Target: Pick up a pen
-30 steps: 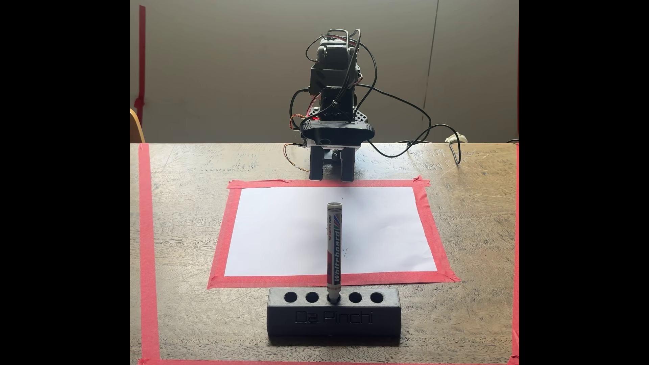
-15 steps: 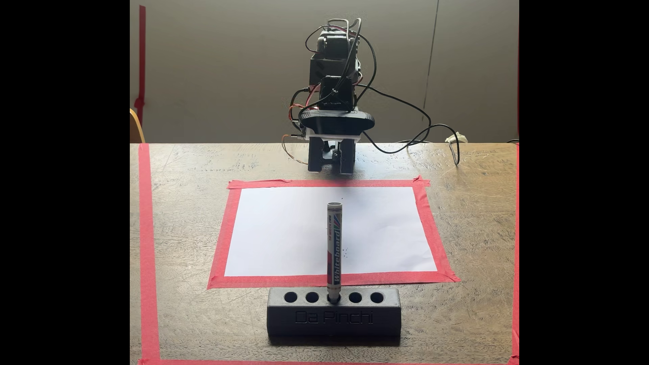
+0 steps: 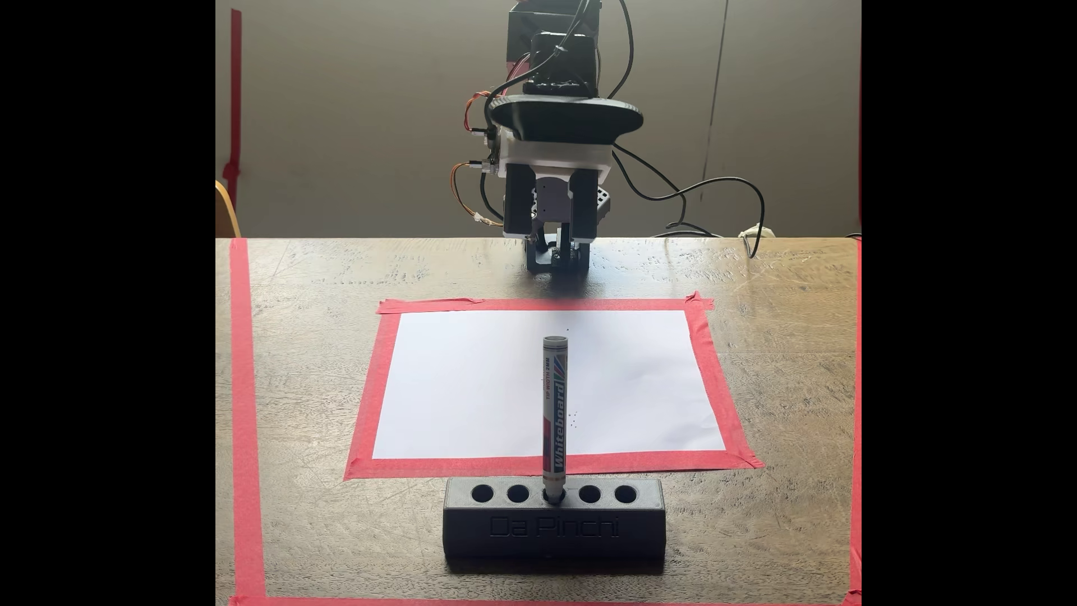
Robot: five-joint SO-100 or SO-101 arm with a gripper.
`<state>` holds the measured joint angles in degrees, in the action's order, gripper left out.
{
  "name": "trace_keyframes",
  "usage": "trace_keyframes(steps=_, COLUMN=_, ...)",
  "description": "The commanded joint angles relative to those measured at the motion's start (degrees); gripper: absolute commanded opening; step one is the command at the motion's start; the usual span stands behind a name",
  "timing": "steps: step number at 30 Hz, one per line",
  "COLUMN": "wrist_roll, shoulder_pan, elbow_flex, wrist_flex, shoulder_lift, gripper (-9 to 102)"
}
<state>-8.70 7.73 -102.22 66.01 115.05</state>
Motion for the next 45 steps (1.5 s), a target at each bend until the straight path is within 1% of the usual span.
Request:
trace_keyframes(steps=1, wrist_roll=0.2, shoulder_pan=0.0, elbow_flex=11.0, wrist_flex=-1.5, shoulder_lift=-7.9, gripper=102)
trace_keyframes(steps=10, wrist_roll=0.4, shoulder_pan=-2.1, elbow_flex=25.1, wrist_flex=-1.4, shoulder_lift=-23.8, gripper=102)
trace_keyframes(steps=19, wrist_roll=0.4, shoulder_pan=-1.5, elbow_flex=34.4, wrist_flex=-1.5, shoulder_lift=-36.1, gripper=102)
trace_keyframes(steps=26, wrist_roll=0.4, shoulder_pan=1.0, elbow_flex=34.0, wrist_flex=-1.1, shoulder_lift=-38.6, gripper=102)
trace_keyframes(steps=30, wrist_roll=0.4, shoulder_pan=3.0, elbow_flex=34.0, wrist_flex=1.4, shoulder_lift=-38.1, gripper=102)
trace_keyframes(steps=45, wrist_roll=0.5, shoulder_pan=2.6, elbow_flex=33.9, wrist_flex=5.1, shoulder_lift=-38.0, gripper=102)
